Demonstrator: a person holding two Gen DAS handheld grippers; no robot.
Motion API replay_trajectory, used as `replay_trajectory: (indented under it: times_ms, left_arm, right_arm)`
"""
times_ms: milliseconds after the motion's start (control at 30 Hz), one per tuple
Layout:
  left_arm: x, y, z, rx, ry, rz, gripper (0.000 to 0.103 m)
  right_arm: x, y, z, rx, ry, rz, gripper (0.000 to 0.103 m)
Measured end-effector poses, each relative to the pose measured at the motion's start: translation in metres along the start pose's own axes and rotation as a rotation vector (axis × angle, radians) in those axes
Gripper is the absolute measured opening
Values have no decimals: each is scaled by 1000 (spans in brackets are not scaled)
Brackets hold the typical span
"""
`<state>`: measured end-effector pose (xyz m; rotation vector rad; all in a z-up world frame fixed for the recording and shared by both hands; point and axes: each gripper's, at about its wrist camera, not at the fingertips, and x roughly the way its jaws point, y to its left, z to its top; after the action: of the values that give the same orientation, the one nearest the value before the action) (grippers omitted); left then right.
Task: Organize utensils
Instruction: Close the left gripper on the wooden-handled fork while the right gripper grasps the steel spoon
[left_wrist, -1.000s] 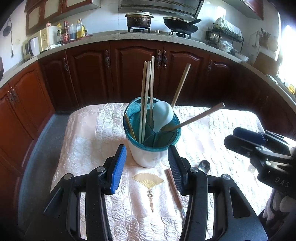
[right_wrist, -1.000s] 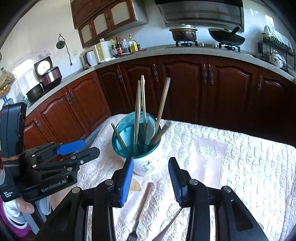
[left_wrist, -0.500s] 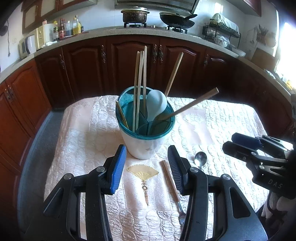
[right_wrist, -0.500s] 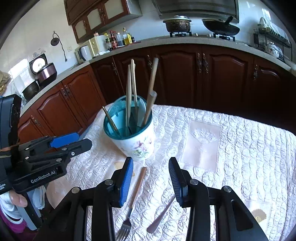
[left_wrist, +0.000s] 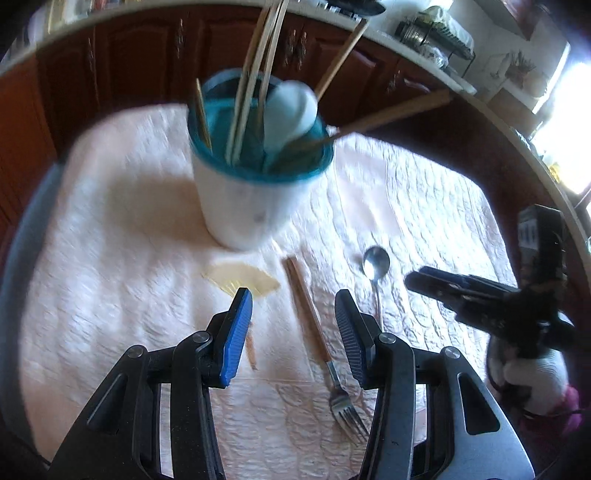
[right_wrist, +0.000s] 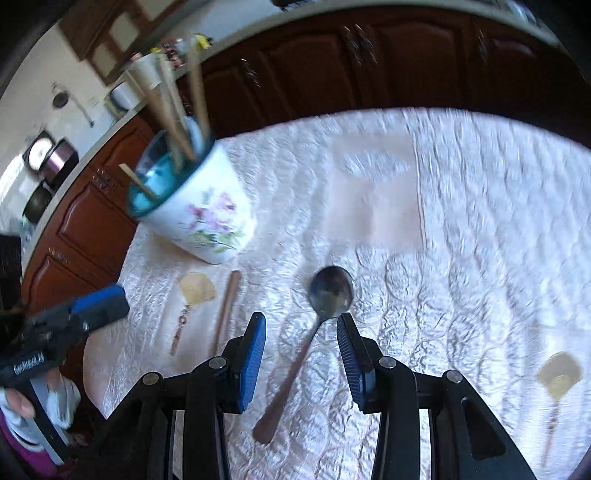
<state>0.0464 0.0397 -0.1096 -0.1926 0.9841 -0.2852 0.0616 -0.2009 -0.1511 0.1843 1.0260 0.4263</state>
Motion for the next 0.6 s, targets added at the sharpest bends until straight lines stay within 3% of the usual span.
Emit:
replay_trajectory:
  times_ms: [133, 600]
  left_arm:
    - [23, 4, 0, -47, 46, -32, 46]
    - [92, -11, 18, -29, 118, 41, 46]
  right_arm:
    - [20, -19, 6, 20, 9, -1, 38]
    - [56, -39, 26, -68, 59, 85, 38]
